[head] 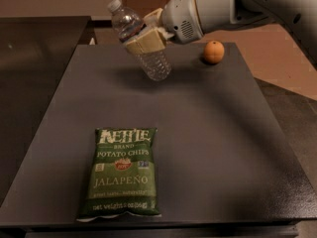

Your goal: Place water bottle upright

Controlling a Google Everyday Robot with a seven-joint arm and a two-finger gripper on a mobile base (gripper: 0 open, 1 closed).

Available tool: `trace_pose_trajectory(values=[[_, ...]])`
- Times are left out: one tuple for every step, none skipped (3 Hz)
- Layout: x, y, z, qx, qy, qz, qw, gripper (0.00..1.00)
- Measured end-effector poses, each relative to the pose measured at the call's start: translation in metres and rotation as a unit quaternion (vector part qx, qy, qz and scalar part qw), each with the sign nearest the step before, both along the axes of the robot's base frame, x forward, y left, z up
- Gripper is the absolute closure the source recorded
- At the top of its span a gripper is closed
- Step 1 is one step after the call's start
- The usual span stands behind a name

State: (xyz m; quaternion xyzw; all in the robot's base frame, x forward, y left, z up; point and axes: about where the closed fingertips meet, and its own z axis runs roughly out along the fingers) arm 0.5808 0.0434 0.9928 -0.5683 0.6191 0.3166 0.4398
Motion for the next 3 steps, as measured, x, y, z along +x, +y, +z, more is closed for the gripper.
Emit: trace_pose_trajectory(values=[[-0.001,-0.003,-0.004,0.043,0.007,-0.003,0.9990,1.00],[0.000,-0.002,-0.008,0.078,0.010,-0.002,0.9969,1.00],[0.001,0.002,-0.015,0.106,0.012,-0.001,0.9943,1.00]])
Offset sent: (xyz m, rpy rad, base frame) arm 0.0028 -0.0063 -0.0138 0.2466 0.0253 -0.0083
